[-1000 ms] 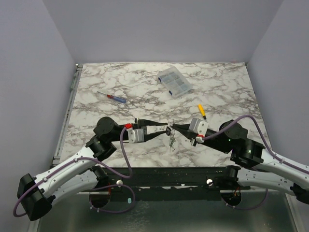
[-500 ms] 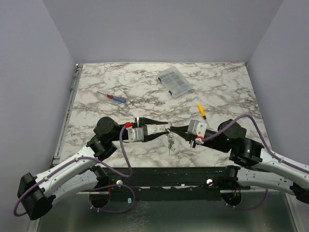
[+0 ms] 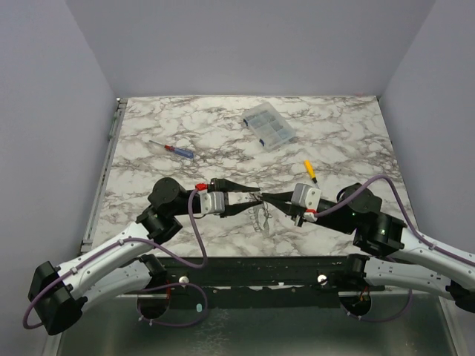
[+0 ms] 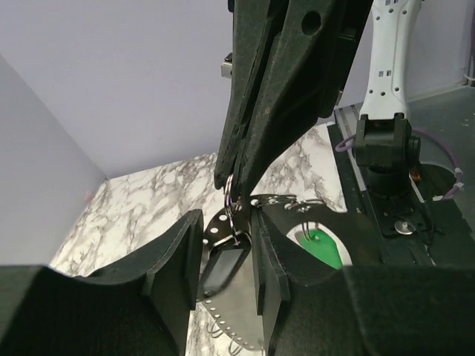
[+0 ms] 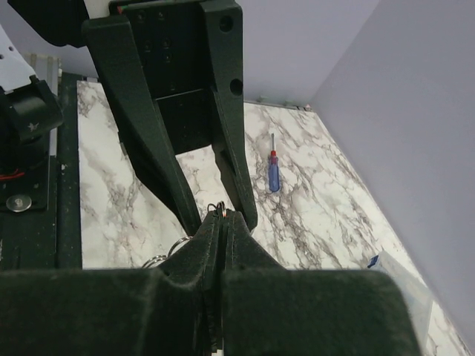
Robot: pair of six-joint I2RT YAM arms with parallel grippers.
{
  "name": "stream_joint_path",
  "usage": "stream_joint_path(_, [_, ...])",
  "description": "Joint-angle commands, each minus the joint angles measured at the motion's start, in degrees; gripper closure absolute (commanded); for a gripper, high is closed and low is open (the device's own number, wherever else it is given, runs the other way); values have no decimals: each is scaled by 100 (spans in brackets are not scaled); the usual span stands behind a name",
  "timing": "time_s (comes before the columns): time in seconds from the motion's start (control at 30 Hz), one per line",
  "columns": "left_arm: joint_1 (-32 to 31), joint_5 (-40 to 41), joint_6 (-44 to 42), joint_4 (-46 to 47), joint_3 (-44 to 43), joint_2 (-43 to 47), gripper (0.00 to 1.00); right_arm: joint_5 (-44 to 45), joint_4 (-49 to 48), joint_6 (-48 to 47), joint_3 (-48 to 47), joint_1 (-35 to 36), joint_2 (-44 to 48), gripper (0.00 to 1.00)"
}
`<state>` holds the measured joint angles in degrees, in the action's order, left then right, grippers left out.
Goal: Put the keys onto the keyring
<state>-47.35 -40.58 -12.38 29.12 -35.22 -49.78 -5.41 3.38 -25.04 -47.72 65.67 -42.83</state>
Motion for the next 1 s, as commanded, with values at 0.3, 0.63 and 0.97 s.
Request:
stream_joint_path(0.3, [19, -176, 36, 164, -35, 8, 94, -232, -513, 87, -90, 18, -61, 99])
stream_joint_path(0.63, [27, -89, 133, 143, -100, -22, 100, -122, -347, 90, -83, 19, -11, 99])
stream_joint_path(0.97, [30, -77, -39, 14, -61, 36, 75, 172, -257, 81, -11, 17, 164, 99])
